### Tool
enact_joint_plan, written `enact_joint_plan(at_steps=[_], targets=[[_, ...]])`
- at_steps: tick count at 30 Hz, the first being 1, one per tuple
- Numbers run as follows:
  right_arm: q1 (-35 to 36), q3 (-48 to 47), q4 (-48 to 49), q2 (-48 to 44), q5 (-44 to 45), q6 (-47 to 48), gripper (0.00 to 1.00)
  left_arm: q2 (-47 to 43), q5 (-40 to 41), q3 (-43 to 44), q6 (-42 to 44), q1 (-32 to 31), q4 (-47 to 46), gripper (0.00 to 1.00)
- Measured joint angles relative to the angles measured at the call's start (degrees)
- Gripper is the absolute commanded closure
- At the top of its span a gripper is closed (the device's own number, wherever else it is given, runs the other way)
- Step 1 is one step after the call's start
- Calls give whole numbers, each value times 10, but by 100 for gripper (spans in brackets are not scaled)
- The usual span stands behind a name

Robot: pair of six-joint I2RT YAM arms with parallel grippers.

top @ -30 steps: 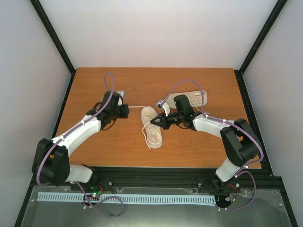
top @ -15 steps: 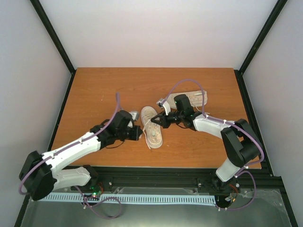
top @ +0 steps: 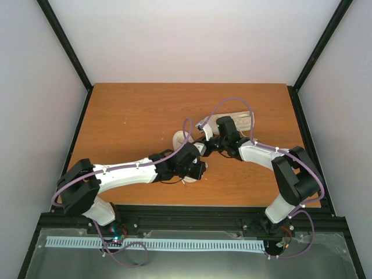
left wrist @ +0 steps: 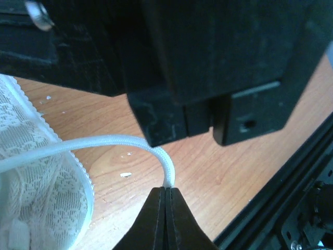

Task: Tie the shoes
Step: Wrap the shoelace around the shoelace.

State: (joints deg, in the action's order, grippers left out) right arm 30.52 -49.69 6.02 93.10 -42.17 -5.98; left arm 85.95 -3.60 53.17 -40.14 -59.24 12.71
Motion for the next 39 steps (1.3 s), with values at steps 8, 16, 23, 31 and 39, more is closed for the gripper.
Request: enact_joint_plan(at_steps=[8,16,23,31,39], targets=[[-1,3,3,0,8,-6,97,1,33,-3,-2,-3,-3,42],[7,3,9,0,-9,-6,97,-89,64,-19,31,11,72,35],[7,3,11,-2,-22,-5,97,-157,22,-43,106,123,74,48],[6,3,11,-7,-37,-3,97,-130,-98,-67,187,217,10,57],[6,3,11,-7,-47,-2,97,-77,-153,-70,234,248,-29,64]])
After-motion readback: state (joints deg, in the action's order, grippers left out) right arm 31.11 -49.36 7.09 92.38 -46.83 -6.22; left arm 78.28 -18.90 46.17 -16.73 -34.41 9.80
